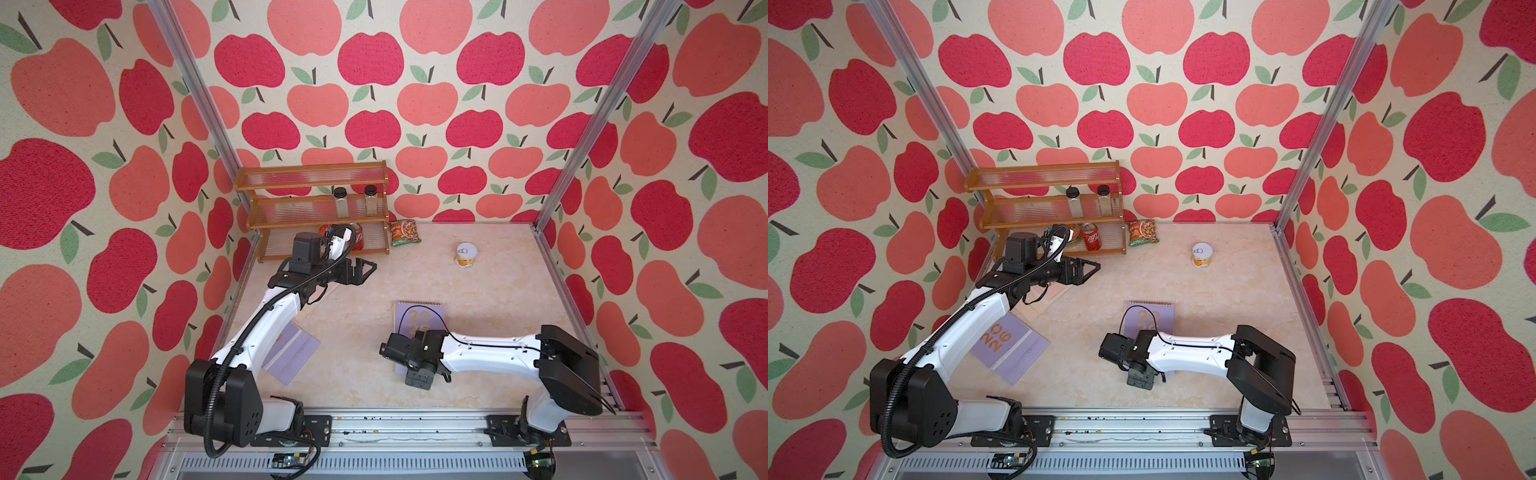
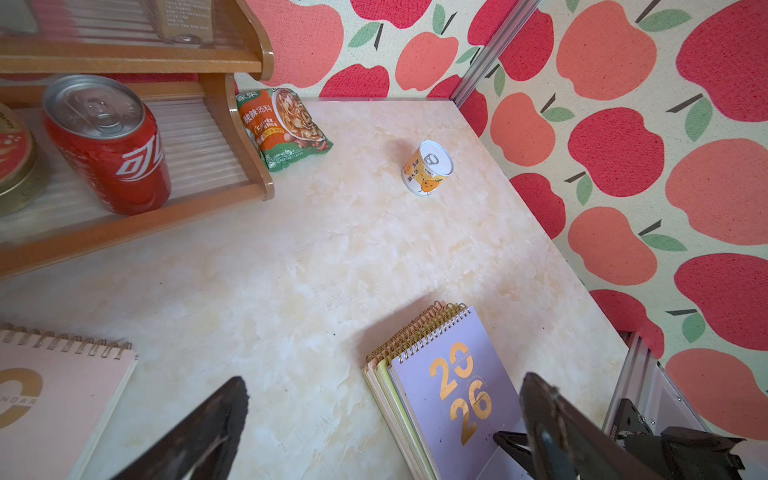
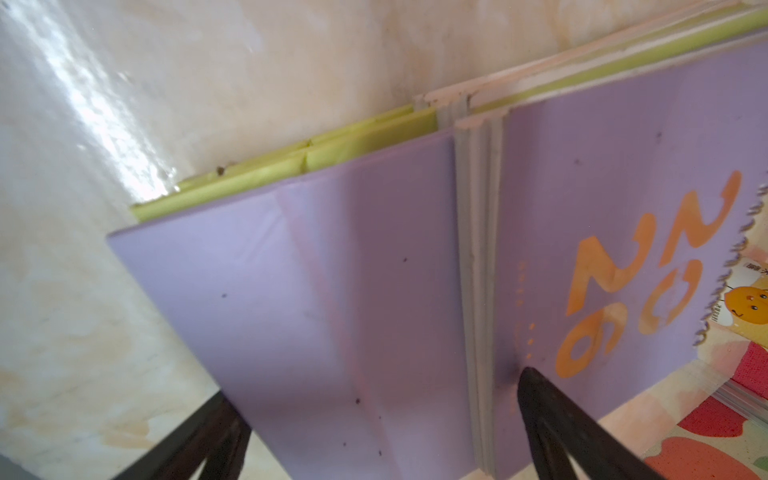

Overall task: Stack the calendars
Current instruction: Adjust the calendar at the calendar.

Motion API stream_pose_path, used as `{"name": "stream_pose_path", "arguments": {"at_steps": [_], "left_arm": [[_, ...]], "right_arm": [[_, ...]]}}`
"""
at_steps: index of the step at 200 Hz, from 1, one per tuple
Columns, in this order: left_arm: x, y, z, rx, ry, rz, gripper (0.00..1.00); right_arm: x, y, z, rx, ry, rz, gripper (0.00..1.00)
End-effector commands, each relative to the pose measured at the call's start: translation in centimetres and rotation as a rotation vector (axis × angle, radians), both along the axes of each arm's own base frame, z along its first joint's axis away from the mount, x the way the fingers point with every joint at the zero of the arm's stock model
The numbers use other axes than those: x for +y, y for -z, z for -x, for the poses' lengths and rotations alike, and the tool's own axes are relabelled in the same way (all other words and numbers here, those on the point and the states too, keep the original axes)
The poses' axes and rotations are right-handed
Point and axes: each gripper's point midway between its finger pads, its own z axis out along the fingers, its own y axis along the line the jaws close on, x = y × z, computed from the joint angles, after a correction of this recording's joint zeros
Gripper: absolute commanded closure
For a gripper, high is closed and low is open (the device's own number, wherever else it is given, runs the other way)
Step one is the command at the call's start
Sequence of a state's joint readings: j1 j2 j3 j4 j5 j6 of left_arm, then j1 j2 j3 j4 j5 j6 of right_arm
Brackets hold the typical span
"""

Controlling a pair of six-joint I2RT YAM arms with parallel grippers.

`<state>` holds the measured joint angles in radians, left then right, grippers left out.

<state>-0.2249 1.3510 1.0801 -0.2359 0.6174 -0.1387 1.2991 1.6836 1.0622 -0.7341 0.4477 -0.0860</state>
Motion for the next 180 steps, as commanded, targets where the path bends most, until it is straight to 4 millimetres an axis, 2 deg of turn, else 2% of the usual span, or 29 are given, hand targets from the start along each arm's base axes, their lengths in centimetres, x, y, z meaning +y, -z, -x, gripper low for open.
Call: {"name": "stream_pose_path", "arguments": {"at_steps": [1, 64, 119, 138, 156, 180], "left_arm": [[0.1, -1.1, -0.4, -0.029, 0.006, -0.001, 0.00], [0.1, -1.2, -0.4, -0.029, 0.007, 0.004, 0.00], [0.2, -1.3, -0.5, -0.029, 0.004, 0.009, 0.00], [0.6, -1.6, -0.7, -0.026, -0.006, 0.026, 0.00], [1.5, -2.0, -1.1, -0.021, -0.032, 0.045, 0.00], [3.5, -2.4, -2.2, 0.000, -0.102, 0.047, 0.00]], "right_arm": [[-0.3, -0.3, -0.6, -0.012, 0.019, 0.014, 0.01], [-0.3, -0.4, -0.9, -0.012, 0.023, 0.012, 0.01], [0.2, -1.1, -0.2, 0.022, 0.015, -0.039, 0.01], [1.4, -2.8, 1.0, 0.064, -0.016, -0.132, 0.01], [2.8, -5.4, 2.1, 0.111, -0.042, -0.256, 0.01], [5.2, -9.0, 2.1, 0.184, -0.011, -0.469, 0.01]]}}
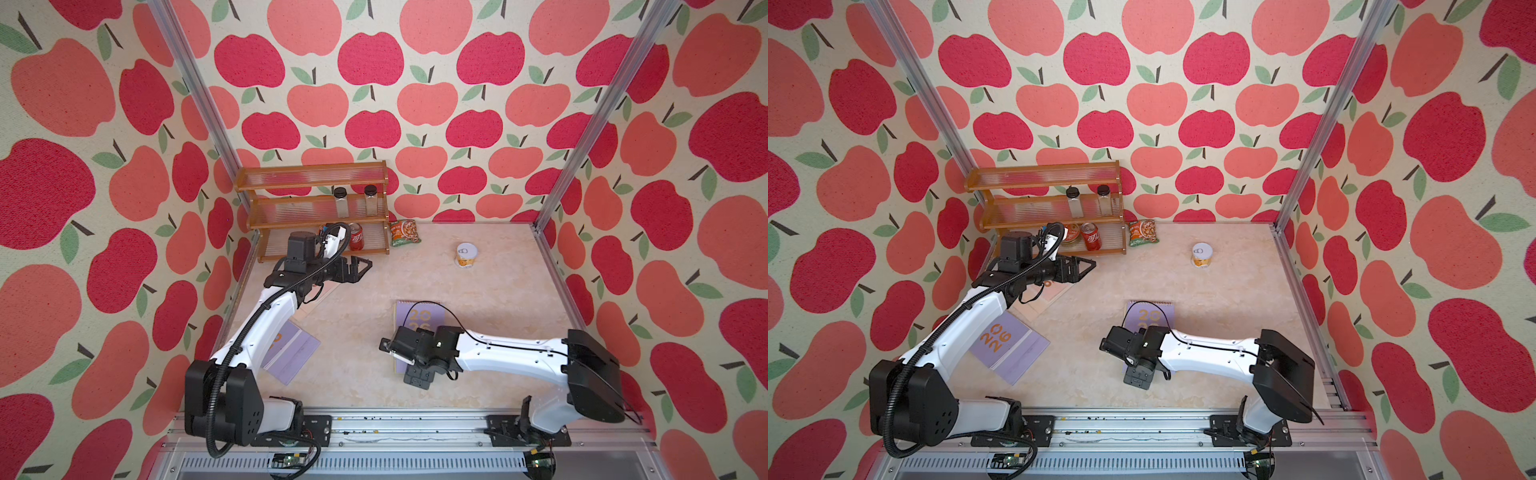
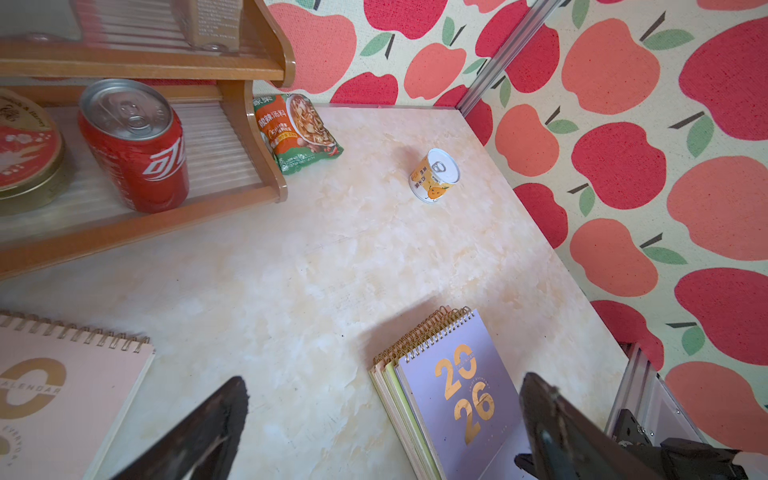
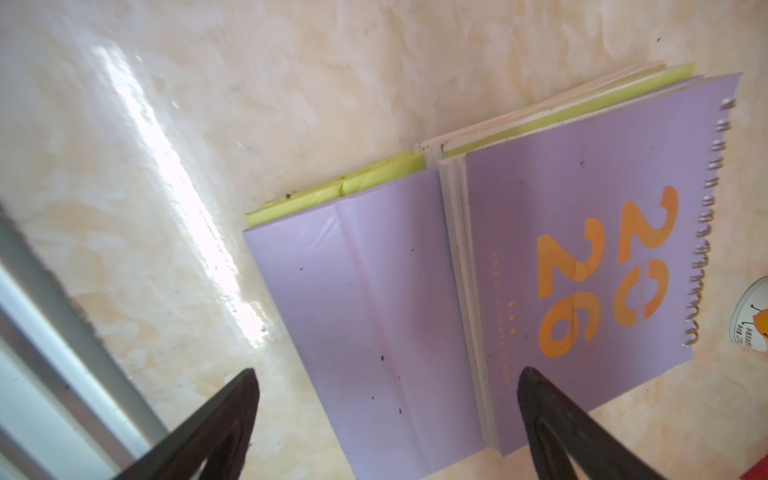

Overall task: Stack the calendars
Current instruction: Adjust the calendar at the calendar.

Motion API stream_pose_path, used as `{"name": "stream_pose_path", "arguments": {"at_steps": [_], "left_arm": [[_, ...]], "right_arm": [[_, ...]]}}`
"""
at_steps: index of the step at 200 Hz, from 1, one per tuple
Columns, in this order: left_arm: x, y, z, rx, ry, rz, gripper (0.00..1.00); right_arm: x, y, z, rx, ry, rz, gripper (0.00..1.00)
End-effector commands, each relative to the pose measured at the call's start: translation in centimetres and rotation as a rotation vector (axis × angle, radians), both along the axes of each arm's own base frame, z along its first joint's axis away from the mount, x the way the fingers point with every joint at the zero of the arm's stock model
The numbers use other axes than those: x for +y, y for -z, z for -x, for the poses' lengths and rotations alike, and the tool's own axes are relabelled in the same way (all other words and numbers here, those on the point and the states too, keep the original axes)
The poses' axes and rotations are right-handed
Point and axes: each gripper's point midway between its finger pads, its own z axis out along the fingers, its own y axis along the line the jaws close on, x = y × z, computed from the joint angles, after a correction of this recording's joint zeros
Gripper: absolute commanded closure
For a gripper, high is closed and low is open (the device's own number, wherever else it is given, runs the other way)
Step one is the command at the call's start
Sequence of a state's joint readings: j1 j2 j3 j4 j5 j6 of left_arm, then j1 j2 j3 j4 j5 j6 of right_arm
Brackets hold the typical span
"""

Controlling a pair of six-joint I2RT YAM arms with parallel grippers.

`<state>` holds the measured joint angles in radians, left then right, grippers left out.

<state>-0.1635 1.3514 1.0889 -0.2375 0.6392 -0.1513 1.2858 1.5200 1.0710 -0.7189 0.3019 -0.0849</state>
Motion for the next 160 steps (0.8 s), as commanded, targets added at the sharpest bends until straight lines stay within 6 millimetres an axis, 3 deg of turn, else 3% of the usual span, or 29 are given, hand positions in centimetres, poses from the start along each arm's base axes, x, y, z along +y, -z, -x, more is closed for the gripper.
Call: {"name": "stream_pose_path", "arguments": {"at_steps": [1, 13, 16, 40, 71, 113, 137, 160], "left_arm": [[1.6, -1.9, -1.3, -0.001, -0.056, 0.025, 0.00], [3.0, -1.6, -2.2, 0.032, -0.113, 0.006, 0.00], [3.4, -1.6, -2.4, 0.041, -0.125, 0.003, 0.00], [6.4, -0.2, -3.7, 0.166, -0.220, -0.035, 0.01], [10.7, 2.2, -5.0, 0.333, -0.365, 0.005, 0.02], [15.4, 6.7, -5.5, 0.496, -0.546, 0.127, 0.02], [16.8, 8.7, -6.2, 0.546, -0.583, 0.154, 0.02], [17.9, 10.2, -7.4, 0.585, -0.598, 0.118, 0.03]], "right_arm": [[3.5, -4.6, 0.6, 0.109, 0.009, -0.260, 0.01], [5.3, -6.2, 0.0, 0.150, 0.045, -0.375, 0.01], [5.3, -6.5, -1.3, 0.157, 0.086, -0.401, 0.01], [8.6, -9.4, -4.8, 0.256, 0.186, -0.571, 0.01], [12.5, -11.5, -10.3, 0.321, 0.276, -0.653, 0.01], [16.2, -9.9, -15.8, 0.426, 0.338, -0.653, 0.01], [16.7, -8.0, -18.6, 0.483, 0.414, -0.665, 0.01], [17.3, -5.9, -19.9, 0.524, 0.478, -0.653, 0.02]]}}
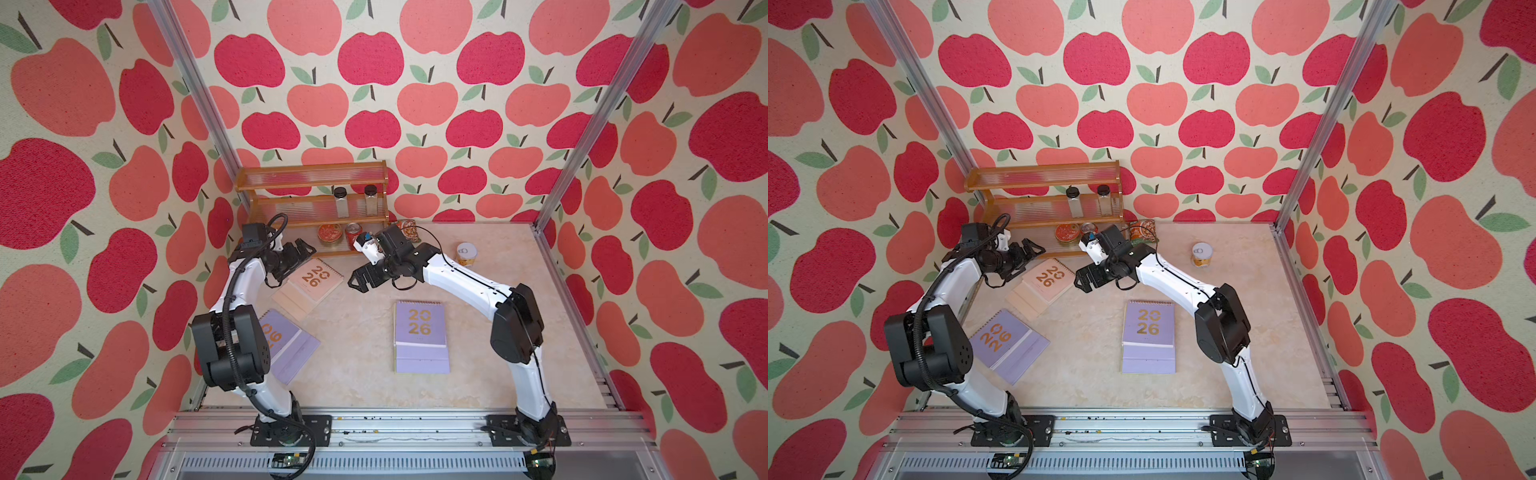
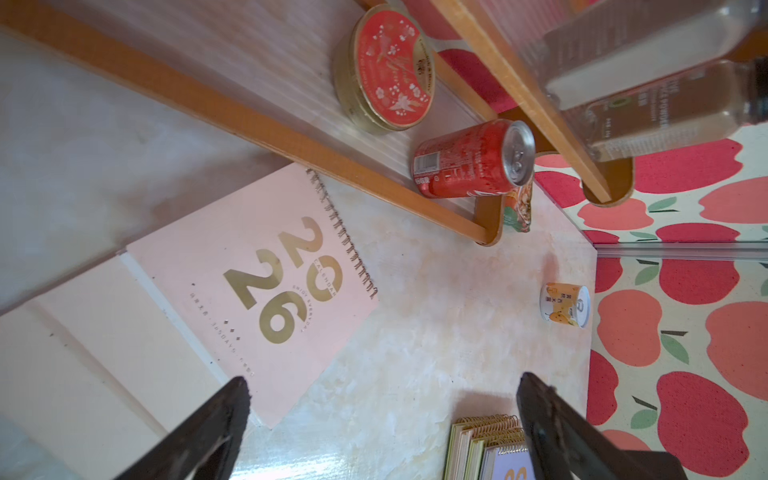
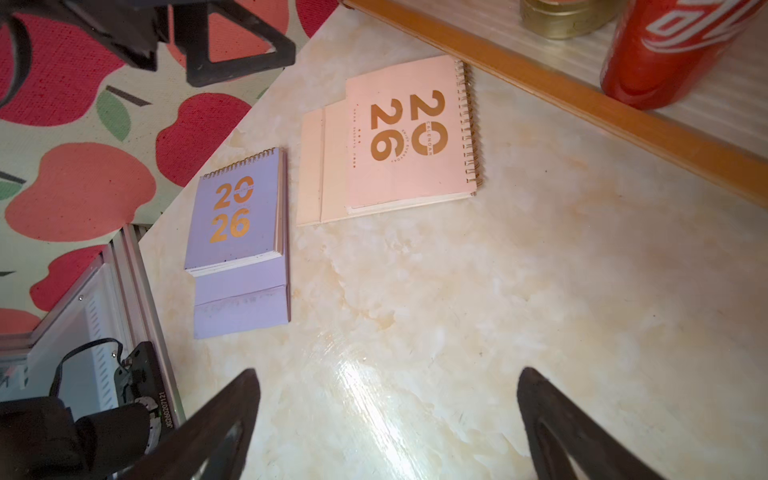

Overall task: Stack the calendars
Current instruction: Adjust the calendar at the calendar, then adjust the calendar at the center of the board.

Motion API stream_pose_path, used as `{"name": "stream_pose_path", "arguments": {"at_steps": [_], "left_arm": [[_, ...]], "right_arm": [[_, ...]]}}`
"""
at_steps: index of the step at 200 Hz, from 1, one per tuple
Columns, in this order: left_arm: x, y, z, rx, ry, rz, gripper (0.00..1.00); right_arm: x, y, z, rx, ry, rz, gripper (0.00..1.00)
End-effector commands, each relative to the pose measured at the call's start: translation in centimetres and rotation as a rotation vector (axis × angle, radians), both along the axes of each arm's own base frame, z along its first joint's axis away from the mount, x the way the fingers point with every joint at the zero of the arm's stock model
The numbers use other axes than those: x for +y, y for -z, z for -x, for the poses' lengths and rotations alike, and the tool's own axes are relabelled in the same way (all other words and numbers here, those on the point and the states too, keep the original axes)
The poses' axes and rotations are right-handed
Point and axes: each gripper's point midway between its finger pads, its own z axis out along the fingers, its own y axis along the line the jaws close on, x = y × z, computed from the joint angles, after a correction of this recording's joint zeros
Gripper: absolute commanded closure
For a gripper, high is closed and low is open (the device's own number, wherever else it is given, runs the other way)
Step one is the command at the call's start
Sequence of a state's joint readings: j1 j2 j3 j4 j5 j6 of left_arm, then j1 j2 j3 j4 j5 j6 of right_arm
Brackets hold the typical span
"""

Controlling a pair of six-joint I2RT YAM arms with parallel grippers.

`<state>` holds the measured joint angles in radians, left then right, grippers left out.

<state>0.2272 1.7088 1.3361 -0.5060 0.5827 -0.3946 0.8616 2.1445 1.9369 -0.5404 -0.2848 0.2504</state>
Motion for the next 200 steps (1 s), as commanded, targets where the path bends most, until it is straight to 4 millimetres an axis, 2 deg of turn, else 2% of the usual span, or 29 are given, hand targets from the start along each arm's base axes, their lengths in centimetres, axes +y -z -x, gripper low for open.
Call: {"name": "stream_pose_path", "arguments": {"at_steps": [1, 41, 81, 102, 154, 200], "left_arm": [[0.9, 1.6, -0.7, 0.078, -0.027, 0.005, 0.03], [3.1, 4.0, -2.4, 0.168, -0.024, -0.098, 0.05], [5.6, 4.8, -3.0, 0.180, -0.016, -0.262, 0.05], [6.3, 5.9, -3.1, 0.211, 0.025, -0.328, 0.05], [6.7, 9.3, -2.8, 0.298, 0.094, -0.394, 0.06], [6.3, 11.5, -3.0, 0.332, 0.133, -0.406, 0.06]], "right_arm": [[0.4, 1.5, -0.1, 0.130, 0.035, -0.001, 0.02], [2.4, 5.5, -0.4, 0.251, 0.118, -0.010, 0.03], [4.1, 7.0, 0.0, 0.276, 0.142, -0.018, 0.03], [4.7, 7.7, 0.3, 0.295, 0.155, -0.021, 0.03], [5.9, 8.8, 1.1, 0.305, 0.194, -0.016, 0.03], [6.0, 9.9, 1.8, 0.305, 0.206, 0.013, 0.03]]}}
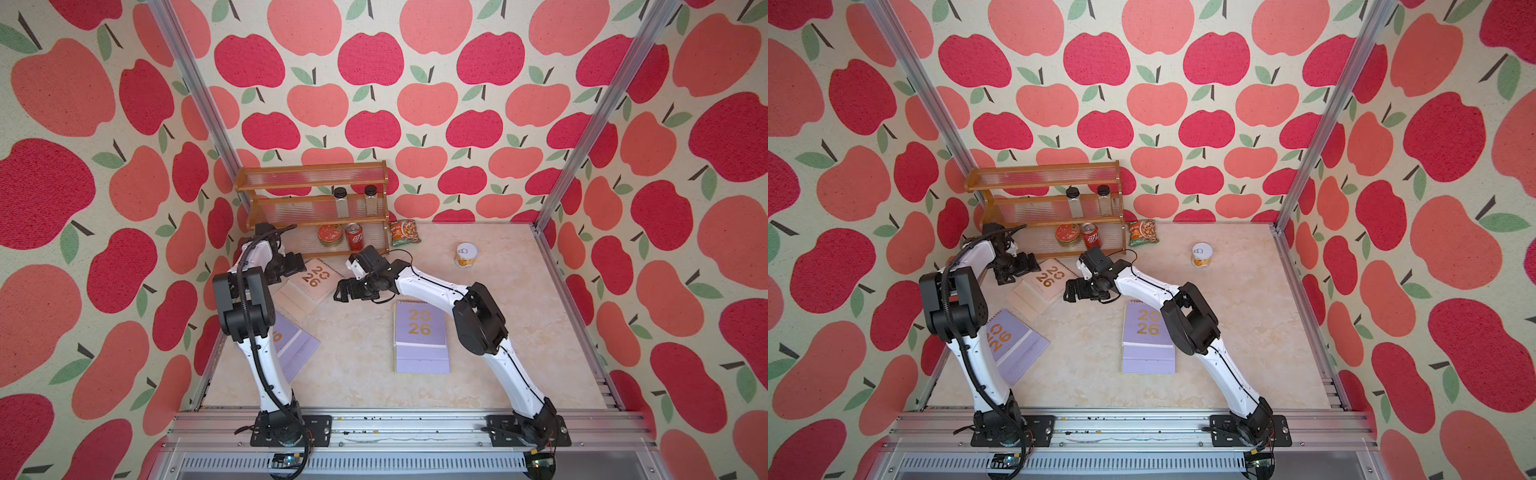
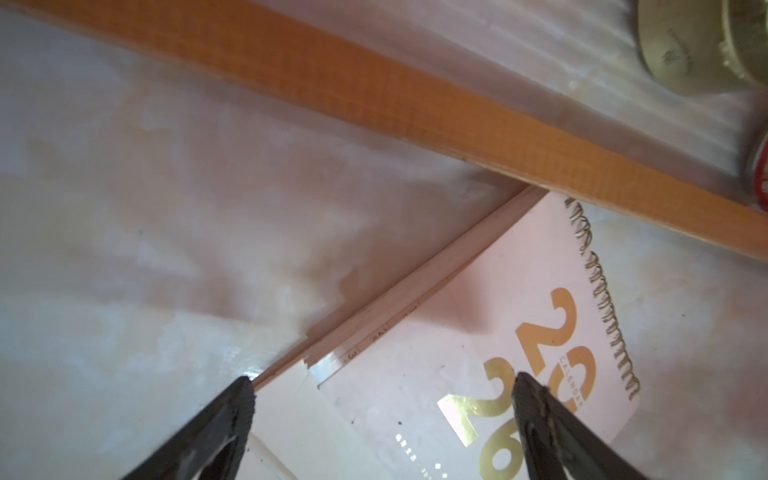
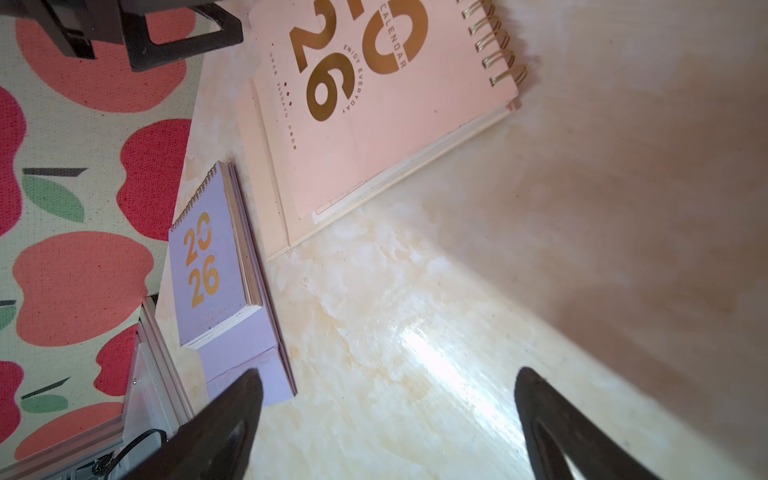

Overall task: Stack the calendars
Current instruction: Adjust the calendar at the center of the board.

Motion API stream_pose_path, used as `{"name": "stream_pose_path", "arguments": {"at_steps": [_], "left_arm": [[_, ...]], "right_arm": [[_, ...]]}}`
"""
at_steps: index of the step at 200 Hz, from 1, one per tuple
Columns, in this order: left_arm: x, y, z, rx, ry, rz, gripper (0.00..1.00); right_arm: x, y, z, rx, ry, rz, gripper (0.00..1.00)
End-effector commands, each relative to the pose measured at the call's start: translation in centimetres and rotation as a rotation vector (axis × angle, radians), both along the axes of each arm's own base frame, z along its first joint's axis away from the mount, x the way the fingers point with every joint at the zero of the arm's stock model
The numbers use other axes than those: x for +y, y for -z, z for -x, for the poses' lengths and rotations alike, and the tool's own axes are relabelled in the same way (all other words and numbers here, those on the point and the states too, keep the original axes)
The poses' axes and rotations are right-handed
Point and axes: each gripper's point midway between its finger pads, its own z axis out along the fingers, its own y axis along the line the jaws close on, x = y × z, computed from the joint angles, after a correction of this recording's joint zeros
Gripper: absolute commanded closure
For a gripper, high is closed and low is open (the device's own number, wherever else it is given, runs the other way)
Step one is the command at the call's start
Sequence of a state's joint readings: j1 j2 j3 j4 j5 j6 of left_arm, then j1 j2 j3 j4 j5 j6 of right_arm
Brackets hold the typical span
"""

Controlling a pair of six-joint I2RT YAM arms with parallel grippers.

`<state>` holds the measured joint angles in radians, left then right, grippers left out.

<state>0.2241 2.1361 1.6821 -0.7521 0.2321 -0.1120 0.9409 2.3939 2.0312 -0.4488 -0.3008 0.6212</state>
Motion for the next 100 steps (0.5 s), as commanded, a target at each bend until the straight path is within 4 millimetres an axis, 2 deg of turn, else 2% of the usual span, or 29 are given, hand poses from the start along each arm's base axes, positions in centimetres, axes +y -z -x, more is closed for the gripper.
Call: {"name": "stream_pose_path", "arguments": {"at_steps": [1, 49, 100], "left_arm": [[0.0, 0.5, -0.1, 0.028, 0.041, -0.032, 0.06], [-2.2, 2.0, -0.4, 0.062, 0.084, -0.001, 0.07], [-4.7, 3.2, 0.8, 0.098, 0.105, 0.052, 0.08]], "right_arm": [[0.4, 0.9, 0.0, 0.002, 0.028, 0.015, 0.04], [0.5, 1.7, 0.2, 0.020, 0.056, 0.018, 0.03], [0.2, 2.4, 0.1, 0.041, 0.072, 0.014, 0.03]]}}
